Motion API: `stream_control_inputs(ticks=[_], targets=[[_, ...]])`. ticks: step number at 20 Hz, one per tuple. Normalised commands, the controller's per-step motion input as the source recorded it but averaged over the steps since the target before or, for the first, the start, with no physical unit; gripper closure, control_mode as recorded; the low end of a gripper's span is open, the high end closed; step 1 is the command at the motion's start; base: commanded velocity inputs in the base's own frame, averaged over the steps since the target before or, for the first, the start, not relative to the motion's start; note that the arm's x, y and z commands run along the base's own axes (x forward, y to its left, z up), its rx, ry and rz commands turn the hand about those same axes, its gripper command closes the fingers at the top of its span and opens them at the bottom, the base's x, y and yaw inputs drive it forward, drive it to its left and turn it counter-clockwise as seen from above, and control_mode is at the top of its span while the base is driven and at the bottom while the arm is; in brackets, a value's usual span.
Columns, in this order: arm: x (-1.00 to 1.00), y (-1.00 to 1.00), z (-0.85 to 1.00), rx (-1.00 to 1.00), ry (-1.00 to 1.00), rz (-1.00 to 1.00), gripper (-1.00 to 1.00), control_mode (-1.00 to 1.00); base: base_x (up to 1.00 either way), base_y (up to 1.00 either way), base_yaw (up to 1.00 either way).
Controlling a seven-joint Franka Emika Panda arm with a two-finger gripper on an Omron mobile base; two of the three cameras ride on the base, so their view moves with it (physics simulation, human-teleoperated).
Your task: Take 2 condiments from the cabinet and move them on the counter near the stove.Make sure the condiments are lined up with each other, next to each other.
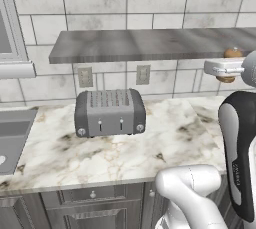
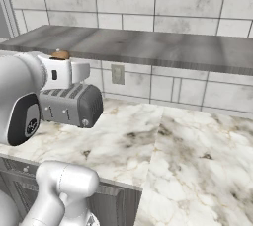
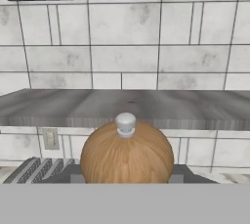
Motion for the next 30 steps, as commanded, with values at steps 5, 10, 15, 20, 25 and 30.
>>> stream_control_inputs(ticks=[5, 10, 15, 20, 25, 30], targets=[[0.00, 0.00, 0.00, 0.00, 0.00, 0.00, 1.00, 1.00, -0.26, 0.03, -0.01], [0.00, 0.00, 0.00, 0.00, 0.00, 0.00, 1.00, 1.00, -0.48, 0.00, -0.03], [0.00, 0.00, 0.00, 0.00, 0.00, 0.00, 1.00, 1.00, -0.51, 0.00, -0.04], [0.00, 0.00, 0.00, 0.00, 0.00, 0.00, 1.00, 1.00, -0.17, 0.16, -0.01], [0.00, 0.00, 0.00, 0.00, 0.00, 0.00, 1.00, 1.00, -0.02, 0.47, 0.00], [0.00, 0.00, 0.00, 0.00, 0.00, 0.00, 1.00, 1.00, -0.21, 0.62, 0.00]])
